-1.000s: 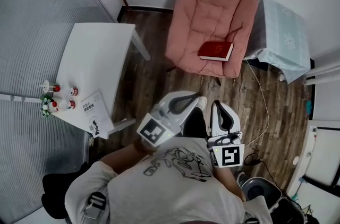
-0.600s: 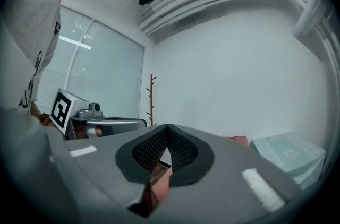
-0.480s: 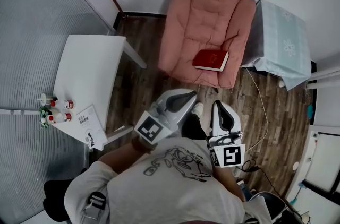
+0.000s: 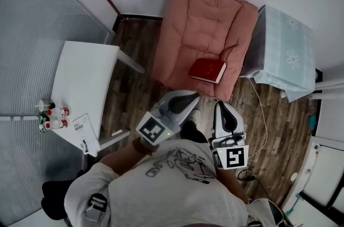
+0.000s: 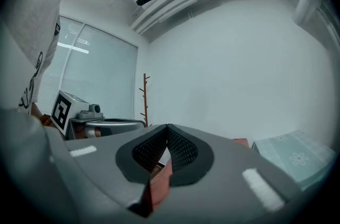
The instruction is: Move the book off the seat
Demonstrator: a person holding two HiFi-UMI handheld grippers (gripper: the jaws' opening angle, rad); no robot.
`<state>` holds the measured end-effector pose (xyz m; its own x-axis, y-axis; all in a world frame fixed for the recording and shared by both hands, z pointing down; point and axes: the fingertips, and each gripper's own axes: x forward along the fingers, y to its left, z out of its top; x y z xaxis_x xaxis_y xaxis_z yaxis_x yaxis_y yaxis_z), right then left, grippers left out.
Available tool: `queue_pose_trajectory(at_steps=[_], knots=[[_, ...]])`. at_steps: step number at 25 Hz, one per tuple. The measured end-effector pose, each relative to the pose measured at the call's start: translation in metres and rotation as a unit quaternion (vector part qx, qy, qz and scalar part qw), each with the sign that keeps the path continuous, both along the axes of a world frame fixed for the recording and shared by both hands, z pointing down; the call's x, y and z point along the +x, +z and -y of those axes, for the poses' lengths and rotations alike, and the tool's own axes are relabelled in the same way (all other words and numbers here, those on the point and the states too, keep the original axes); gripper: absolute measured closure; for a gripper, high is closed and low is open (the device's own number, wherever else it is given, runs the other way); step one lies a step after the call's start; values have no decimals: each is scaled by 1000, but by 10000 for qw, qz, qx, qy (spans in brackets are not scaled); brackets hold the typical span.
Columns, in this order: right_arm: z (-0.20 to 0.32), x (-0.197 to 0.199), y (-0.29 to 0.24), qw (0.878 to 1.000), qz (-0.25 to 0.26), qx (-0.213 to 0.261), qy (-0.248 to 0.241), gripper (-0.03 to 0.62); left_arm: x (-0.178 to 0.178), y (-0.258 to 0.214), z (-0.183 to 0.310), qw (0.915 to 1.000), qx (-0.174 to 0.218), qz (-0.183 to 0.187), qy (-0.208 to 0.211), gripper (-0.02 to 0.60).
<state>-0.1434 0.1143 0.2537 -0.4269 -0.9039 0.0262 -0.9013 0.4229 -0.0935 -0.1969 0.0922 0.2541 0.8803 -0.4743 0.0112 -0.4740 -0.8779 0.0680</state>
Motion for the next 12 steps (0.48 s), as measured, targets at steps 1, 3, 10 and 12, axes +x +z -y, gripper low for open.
queue_pose_trajectory(at_steps=[1, 3, 10, 12], knots=[[7, 7, 1, 10000, 9, -19, -23, 588, 7, 1, 7, 10000, 5, 11, 8, 578], [20, 20, 4, 10000, 28, -63, -57, 586, 21, 2, 19, 10000, 28, 29, 15, 578], [51, 59, 7, 9999, 80, -44, -75, 586, 57, 8, 50, 10000, -12, 62, 9, 578], [58, 70, 10, 9998, 153, -76, -86, 585, 68, 9, 56, 10000, 16, 95, 8, 578]])
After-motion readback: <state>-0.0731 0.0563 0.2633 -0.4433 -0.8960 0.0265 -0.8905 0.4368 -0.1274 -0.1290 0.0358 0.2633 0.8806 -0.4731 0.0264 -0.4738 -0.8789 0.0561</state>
